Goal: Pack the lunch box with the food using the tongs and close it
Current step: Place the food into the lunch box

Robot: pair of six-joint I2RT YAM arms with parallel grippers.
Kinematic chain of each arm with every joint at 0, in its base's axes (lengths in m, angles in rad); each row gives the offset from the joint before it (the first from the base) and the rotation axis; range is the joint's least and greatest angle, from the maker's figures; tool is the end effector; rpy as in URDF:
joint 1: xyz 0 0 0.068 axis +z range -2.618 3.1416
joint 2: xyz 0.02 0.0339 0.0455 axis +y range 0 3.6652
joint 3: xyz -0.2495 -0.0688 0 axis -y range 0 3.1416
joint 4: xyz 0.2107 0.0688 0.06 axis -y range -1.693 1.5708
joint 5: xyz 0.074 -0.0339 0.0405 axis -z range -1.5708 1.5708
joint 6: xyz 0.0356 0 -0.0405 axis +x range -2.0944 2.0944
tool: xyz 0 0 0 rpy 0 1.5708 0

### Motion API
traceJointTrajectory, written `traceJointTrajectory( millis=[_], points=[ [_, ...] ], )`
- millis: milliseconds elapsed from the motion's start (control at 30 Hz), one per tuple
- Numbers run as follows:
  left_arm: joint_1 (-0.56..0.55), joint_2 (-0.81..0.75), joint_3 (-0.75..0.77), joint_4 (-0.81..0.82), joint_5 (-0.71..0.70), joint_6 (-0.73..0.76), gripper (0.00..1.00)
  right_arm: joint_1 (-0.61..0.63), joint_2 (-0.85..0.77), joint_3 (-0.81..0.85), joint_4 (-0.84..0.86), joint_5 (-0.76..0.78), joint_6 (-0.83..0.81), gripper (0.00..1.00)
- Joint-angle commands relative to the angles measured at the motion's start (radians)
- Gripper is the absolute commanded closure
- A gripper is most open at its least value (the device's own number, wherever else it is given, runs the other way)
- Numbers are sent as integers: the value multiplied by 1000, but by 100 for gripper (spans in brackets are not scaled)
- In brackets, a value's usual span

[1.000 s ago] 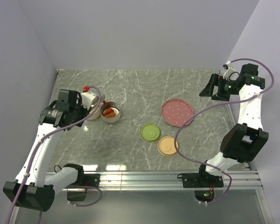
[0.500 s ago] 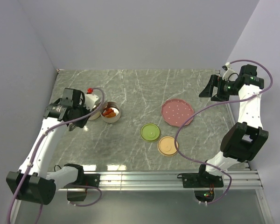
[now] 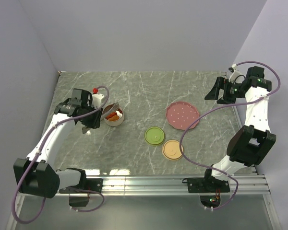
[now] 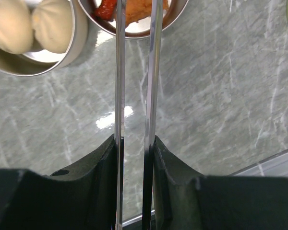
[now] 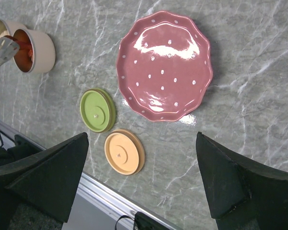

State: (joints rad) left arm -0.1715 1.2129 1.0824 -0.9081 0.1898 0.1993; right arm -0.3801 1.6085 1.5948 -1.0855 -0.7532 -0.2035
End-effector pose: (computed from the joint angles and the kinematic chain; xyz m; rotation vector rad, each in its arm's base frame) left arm 0.2005 -0.0415 0.2854 0.5451 2.5406 -0.2374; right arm 0.2749 -0.0836 0.3309 -0.0154 2.3979 0.7392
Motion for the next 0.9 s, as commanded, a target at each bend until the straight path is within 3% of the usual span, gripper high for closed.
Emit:
traceJointTrajectory(
  millis=[0, 167, 400, 533, 867],
  points=[
    [3, 19, -9, 63, 62, -50, 91, -2, -5, 25, -1, -5, -16, 0],
    [3, 30, -33, 63, 54, -57, 88, -3, -5, 25, -5, 0, -16, 0],
    [4, 2, -12, 25, 39, -61, 59, -2, -9, 25, -2, -5, -14, 0],
    [6, -19, 34, -8, 27, -61, 48, -3, -9, 25, -2, -6, -14, 0],
    [24, -15, 162, -72, 30, -46, 51, -2, -9, 28, -5, -17, -16, 0]
  ],
)
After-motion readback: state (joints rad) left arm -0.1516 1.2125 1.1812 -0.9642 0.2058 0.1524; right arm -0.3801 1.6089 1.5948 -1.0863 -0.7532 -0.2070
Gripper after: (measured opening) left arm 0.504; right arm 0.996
